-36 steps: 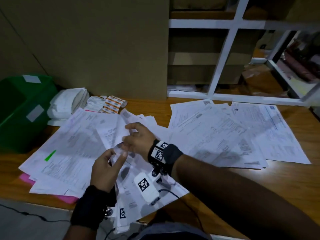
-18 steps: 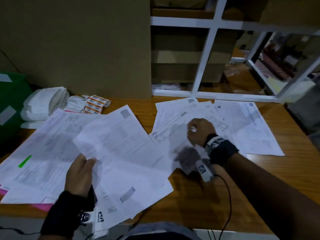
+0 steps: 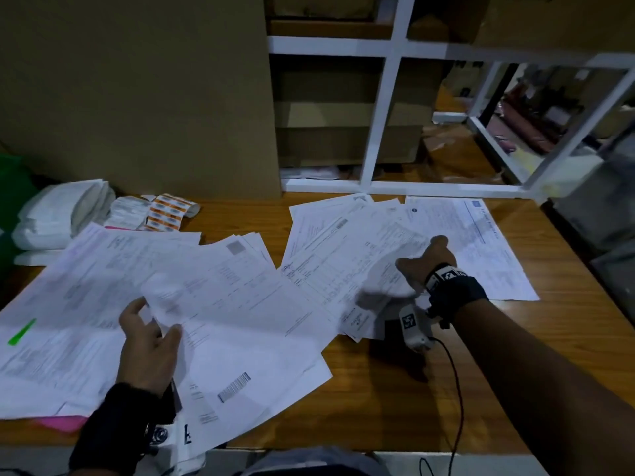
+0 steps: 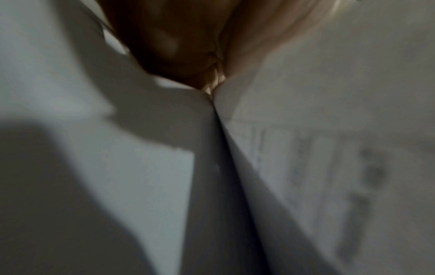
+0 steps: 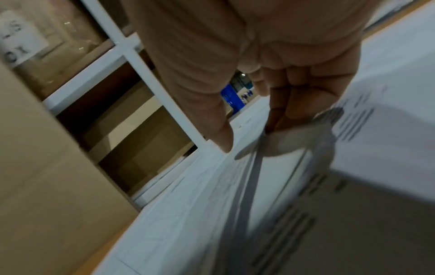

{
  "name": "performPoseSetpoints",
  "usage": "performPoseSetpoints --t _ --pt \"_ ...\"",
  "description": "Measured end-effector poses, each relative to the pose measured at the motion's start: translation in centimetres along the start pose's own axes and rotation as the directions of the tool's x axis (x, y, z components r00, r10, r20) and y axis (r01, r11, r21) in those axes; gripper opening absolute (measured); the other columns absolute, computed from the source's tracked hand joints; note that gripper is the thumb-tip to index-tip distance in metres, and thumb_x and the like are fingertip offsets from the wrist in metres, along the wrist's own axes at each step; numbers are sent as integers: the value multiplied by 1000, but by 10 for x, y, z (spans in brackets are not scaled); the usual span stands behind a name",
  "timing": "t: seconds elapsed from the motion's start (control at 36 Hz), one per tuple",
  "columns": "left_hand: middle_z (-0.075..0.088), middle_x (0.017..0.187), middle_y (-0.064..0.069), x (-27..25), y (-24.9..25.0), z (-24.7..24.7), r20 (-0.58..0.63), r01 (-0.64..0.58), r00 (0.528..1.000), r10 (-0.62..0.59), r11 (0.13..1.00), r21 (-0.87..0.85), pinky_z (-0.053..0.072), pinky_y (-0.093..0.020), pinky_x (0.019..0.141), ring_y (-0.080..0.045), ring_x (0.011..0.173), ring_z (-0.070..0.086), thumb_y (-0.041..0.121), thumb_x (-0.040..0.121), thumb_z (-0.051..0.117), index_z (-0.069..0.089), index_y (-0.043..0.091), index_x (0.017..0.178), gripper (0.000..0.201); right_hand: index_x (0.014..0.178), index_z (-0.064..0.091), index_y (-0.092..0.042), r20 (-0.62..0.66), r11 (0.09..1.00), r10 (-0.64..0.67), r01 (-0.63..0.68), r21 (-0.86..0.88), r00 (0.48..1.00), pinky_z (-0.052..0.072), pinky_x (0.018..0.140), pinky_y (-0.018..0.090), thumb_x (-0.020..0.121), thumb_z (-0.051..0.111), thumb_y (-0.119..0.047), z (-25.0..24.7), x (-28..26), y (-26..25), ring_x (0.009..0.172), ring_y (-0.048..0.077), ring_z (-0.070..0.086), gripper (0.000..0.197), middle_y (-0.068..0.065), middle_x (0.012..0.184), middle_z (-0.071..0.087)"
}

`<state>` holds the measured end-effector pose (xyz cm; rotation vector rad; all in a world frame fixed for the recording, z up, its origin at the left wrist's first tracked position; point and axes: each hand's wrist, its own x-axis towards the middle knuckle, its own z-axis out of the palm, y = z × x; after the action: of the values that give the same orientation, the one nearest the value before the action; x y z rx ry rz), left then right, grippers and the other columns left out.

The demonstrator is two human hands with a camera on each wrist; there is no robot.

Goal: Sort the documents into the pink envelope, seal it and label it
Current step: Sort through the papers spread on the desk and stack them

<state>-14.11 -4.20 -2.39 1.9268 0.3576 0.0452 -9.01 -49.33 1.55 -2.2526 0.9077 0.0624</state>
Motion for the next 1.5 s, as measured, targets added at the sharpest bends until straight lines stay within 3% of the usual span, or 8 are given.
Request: performPoseSetpoints --t 0.08,0.39,0.58,0.78,0.97,1.19,1.36,1.5 --pt "58 131 -19 -3 1 -2 -11 13 1000 -13 999 -33 43 -51 105 -35 117 59 4 101 54 16 26 150 67 142 28 -6 -52 995 -11 16 101 999 48 78 37 83 75 -22 4 4 -1 113 38 58 77 16 121 57" --pt "60 133 -10 -5 -5 -5 20 -129 991 129 992 11 48 -44 96 -31 115 62 -4 98 53 34 44 144 69 102 72 -17 -260 896 -427 444 7 866 45 81 24 93 58 -14 -2 -8 -30 86 21 63 17 4 98 71" --pt "67 127 0 3 -9 -1 110 -145 983 146 989 -10 42 -40 111 -19 127 56 -8 99 46 73 22 109 41 102 67 -20 -317 741 -460 556 377 829 55 50 26 97 57 -22 -9 -34 -76 71 15 67 12 -1 96 69" --pt "66 131 6 18 -23 -2 133 -118 984 120 993 -20 42 -42 112 -16 127 57 -4 100 46 72 34 112 47 99 72 -22 -296 651 -424 515 557 856 61 71 40 91 61 -22 2 -37 -102 85 21 71 14 1 94 74" --pt "72 109 -4 22 -33 -8 123 -109 986 110 994 -16 52 -42 89 -20 88 61 -1 100 47 71 37 114 47 110 70 -7 -390 580 -387 550 601 835 53 65 10 96 59 -14 3 -36 -115 69 -13 62 19 -1 94 70" --pt "73 100 -17 25 -32 -6 127 -109 986 110 994 -12 43 -32 78 -18 84 55 -4 97 48 72 38 110 50 110 66 -4 -332 456 -370 481 749 867 53 66 18 98 57 -8 -14 -44 -139 71 2 66 15 6 94 69" --pt "74 115 8 22 -18 1 88 -117 988 128 986 -119 46 -31 98 -15 117 63 1 99 49 77 29 101 39 89 70 -17 -63 643 -520 439 627 852 54 68 26 93 61 -4 24 -48 -135 69 11 64 16 -2 80 72" --pt "75 115 1 15 -8 5 75 83 995 -58 920 -382 47 -49 105 -24 114 67 52 102 48 79 21 104 44 92 68 -9 109 707 -604 467 532 789 48 63 14 93 58 5 81 -63 -118 62 -6 58 17 4 85 68"
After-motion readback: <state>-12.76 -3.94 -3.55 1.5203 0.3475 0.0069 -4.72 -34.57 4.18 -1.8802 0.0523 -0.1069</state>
